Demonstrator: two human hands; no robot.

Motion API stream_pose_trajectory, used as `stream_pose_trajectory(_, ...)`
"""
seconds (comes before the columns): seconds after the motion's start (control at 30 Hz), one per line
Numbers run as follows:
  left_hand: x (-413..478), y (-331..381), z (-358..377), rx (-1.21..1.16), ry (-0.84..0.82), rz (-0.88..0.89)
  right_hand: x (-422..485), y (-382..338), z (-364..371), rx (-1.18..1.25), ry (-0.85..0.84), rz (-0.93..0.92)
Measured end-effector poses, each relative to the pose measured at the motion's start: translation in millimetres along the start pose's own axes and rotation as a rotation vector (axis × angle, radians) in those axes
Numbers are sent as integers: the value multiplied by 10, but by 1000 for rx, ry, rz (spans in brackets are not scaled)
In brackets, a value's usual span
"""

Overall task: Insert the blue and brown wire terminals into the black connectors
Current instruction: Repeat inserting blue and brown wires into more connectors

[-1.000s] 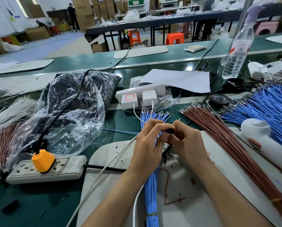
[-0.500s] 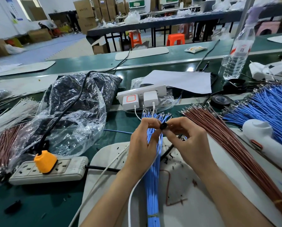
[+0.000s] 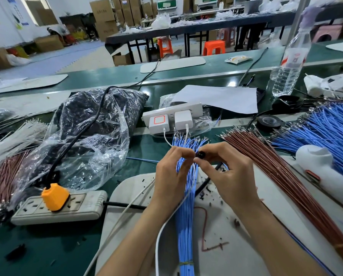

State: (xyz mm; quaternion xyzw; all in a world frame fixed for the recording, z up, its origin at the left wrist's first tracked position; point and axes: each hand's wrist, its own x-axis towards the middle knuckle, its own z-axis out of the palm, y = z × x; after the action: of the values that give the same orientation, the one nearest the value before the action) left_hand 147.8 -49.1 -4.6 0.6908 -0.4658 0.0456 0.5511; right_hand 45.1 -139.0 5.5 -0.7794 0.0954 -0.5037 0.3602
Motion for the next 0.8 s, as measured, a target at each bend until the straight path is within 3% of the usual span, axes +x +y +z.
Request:
stream_pose_trajectory(0.4,-20,20,12,-105,-37,-107,-18,33,26,14,-21,30)
stream_pose_trajectory(0.8,-9,-35,18,-56,-52,-131,0,-99,16,-66,40,-129)
